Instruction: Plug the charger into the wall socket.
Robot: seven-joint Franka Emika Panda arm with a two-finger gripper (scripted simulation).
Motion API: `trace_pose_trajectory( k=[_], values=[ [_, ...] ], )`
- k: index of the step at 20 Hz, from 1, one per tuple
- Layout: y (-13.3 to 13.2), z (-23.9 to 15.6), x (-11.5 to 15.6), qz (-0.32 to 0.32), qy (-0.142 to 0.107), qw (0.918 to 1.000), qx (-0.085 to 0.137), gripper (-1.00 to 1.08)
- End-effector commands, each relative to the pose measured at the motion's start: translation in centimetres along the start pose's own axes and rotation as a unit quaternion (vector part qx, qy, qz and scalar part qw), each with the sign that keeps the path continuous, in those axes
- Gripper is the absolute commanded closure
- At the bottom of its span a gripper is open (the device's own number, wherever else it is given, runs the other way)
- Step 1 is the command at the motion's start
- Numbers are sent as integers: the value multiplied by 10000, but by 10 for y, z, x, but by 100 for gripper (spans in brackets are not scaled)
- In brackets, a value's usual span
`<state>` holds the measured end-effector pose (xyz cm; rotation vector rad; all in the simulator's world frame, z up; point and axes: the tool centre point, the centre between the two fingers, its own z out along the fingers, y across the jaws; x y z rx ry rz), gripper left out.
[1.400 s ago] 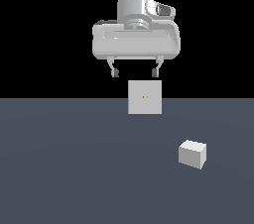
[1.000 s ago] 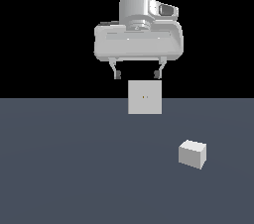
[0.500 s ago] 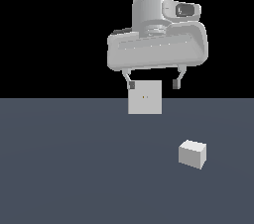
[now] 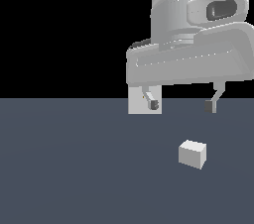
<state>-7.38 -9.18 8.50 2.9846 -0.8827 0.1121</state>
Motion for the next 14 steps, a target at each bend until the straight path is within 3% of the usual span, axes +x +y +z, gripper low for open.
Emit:
trace_pose_trajectory(
  k=[1,14],
  values=[
    [9,7,-6,276,57,9996,-13,-92],
    [24,22,-17,737,138,9972,-43,-92]
  ],
)
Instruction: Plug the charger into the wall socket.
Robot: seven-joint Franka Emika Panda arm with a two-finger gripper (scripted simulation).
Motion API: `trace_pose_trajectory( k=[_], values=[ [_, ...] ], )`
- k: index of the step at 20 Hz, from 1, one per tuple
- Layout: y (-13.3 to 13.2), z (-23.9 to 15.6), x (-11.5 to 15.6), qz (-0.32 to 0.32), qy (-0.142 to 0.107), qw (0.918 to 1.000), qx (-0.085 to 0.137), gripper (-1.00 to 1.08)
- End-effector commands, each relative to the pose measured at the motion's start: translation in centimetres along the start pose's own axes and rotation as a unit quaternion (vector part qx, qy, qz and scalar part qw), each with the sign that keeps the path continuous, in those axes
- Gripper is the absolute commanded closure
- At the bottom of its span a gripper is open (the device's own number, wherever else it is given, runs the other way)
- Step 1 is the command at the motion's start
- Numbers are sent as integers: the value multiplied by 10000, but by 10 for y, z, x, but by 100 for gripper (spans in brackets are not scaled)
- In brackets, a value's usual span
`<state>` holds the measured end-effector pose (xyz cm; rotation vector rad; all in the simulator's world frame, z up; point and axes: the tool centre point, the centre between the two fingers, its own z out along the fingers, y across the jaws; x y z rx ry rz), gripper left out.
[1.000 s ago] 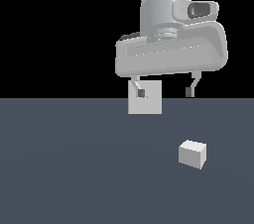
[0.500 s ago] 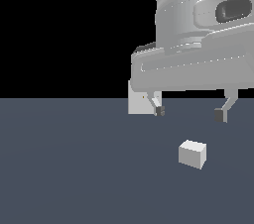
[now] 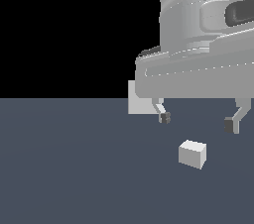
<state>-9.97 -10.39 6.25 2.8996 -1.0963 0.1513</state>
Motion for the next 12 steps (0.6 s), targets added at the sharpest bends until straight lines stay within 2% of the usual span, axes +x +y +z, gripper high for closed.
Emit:
trace_pose_trajectory(
  k=[1,12],
  values=[
    [0,1,0,0,1,10000,1,-92],
    [1,41,-5,22,4,10000,4,-92]
  ],
)
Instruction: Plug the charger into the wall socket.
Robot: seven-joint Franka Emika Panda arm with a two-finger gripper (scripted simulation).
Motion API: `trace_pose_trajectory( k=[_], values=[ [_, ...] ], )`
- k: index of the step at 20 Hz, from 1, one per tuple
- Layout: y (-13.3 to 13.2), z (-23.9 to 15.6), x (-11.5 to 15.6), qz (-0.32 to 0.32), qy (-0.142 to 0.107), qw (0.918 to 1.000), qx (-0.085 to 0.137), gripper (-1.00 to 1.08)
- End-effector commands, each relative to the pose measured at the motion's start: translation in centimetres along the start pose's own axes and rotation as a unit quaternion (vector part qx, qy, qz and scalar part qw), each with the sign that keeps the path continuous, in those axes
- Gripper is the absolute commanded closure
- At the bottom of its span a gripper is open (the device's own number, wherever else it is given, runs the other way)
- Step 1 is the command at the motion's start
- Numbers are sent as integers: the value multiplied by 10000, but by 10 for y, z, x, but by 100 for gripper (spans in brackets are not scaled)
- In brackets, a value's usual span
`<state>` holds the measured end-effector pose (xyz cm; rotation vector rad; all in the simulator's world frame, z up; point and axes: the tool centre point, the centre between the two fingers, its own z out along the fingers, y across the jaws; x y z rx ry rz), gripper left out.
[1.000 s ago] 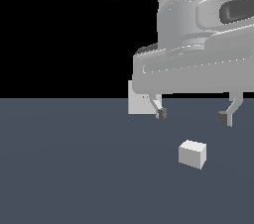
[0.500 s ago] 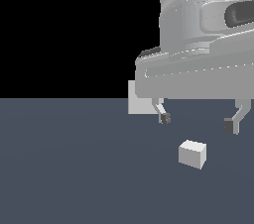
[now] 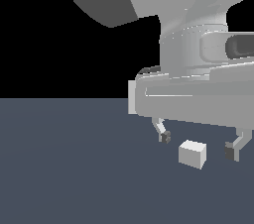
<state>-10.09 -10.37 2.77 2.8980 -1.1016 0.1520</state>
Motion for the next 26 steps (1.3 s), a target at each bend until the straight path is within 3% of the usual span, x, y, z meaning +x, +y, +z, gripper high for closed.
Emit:
trace_pose_trajectory(
  k=[1,6,7,19,26],
  values=[
    [0,9,-1,4,3,10000,2,-92],
    [0,16,-2,7,4,10000,3,-92],
    [0,16,-2,7,4,10000,3,108],
    [-1,15,-1,-11,4,10000,6,108],
    [-6,9,7,-331,8,9994,36,108]
  ],
)
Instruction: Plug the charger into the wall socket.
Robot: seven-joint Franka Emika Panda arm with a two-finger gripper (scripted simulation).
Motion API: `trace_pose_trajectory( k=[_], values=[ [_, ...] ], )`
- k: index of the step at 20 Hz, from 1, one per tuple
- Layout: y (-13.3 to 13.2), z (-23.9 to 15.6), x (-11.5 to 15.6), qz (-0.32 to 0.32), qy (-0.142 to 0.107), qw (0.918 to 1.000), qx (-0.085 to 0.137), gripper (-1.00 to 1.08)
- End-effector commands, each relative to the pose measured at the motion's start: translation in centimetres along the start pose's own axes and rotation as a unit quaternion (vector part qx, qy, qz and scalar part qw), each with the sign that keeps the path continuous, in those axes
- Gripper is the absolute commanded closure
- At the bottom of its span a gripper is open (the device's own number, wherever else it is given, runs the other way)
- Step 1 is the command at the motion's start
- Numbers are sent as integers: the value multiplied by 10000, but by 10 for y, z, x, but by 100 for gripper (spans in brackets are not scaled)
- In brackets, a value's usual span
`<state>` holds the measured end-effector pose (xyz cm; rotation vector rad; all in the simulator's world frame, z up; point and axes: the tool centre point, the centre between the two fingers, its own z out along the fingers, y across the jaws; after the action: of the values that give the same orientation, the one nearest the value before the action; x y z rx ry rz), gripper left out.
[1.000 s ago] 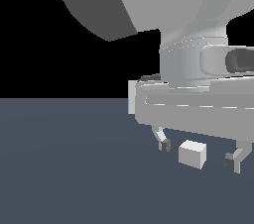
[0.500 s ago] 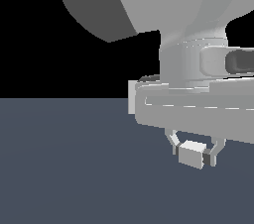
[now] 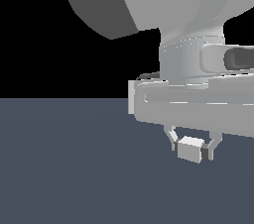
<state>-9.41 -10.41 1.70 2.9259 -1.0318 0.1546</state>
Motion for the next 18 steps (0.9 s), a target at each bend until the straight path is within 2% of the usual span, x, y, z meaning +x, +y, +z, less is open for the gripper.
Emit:
trace_pose_trajectory(
  k=[1,6,10,14,18],
  values=[
    [-3,-3,5,-168,5,9999,17,108],
    [-11,-13,17,-676,11,9977,67,108],
    [-22,-24,29,-1217,15,9925,122,108],
    [-36,-35,40,-1827,18,9830,185,108],
    [-52,-47,50,-2430,19,9697,250,108]
  ],
)
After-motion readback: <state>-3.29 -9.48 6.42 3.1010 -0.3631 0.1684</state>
